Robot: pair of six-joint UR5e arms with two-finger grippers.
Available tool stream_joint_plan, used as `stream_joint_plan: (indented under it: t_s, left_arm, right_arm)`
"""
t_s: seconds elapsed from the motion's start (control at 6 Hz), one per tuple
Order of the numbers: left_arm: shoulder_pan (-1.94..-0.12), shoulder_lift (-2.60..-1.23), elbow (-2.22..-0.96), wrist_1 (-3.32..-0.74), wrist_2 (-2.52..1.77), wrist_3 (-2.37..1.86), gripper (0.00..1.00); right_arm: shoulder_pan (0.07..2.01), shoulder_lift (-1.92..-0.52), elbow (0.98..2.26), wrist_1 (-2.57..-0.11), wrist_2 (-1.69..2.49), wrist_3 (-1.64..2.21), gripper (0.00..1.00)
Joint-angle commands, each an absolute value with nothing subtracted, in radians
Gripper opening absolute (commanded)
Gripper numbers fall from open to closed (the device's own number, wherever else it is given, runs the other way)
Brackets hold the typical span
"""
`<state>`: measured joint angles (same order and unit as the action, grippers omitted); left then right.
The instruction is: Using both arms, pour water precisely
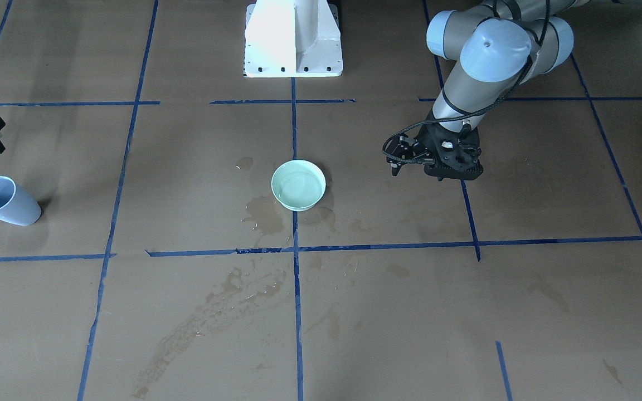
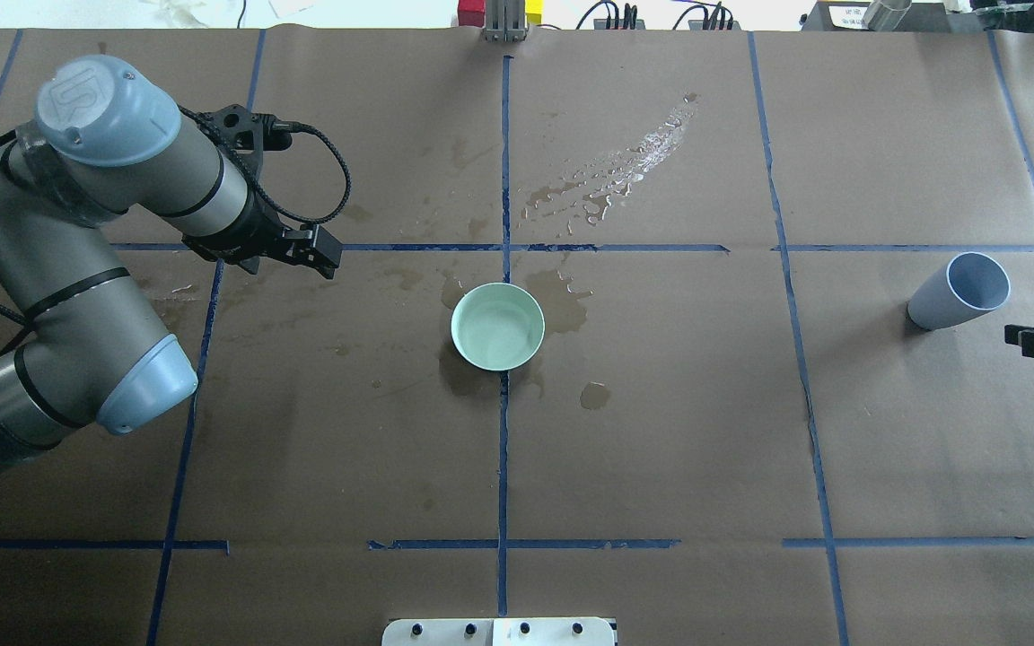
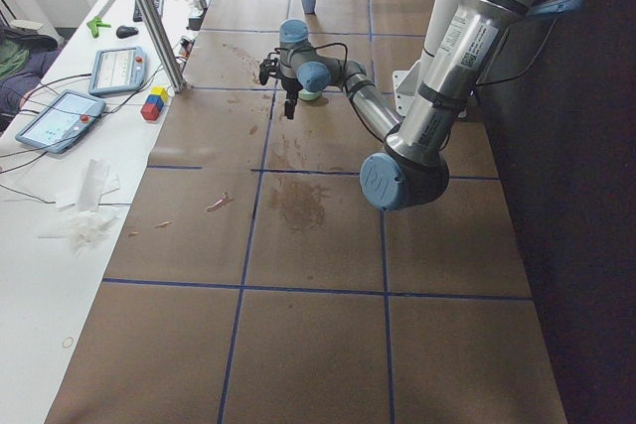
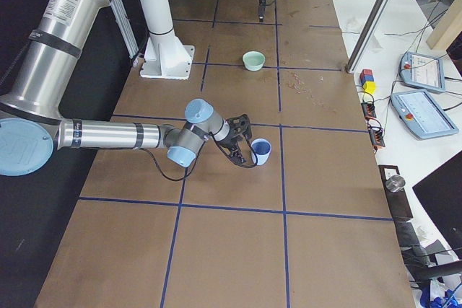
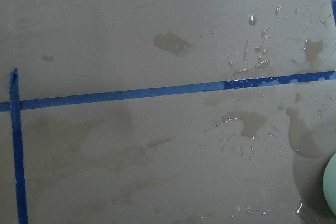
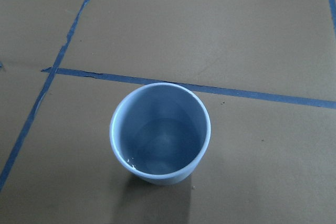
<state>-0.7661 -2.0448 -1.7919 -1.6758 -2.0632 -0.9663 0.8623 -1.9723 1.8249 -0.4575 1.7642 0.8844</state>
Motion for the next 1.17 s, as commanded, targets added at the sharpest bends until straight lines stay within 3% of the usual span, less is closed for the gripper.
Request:
stream_joint_plan:
  t_s: [0.0, 1.0]
  left_arm:
    - [-0.765, -2.043, -1.793, -1.677, -2.063, -0.971, 1.00]
    - [-0.765, -2.043, -1.790, -1.677, -2.063, -0.971, 1.00]
  right_arm:
    - [0.717, -1.970, 1.812, -0.442, 1.585, 0.960, 1.00]
    - [0.586, -1.907, 1.648, -0.273, 1.272, 0.962, 1.00]
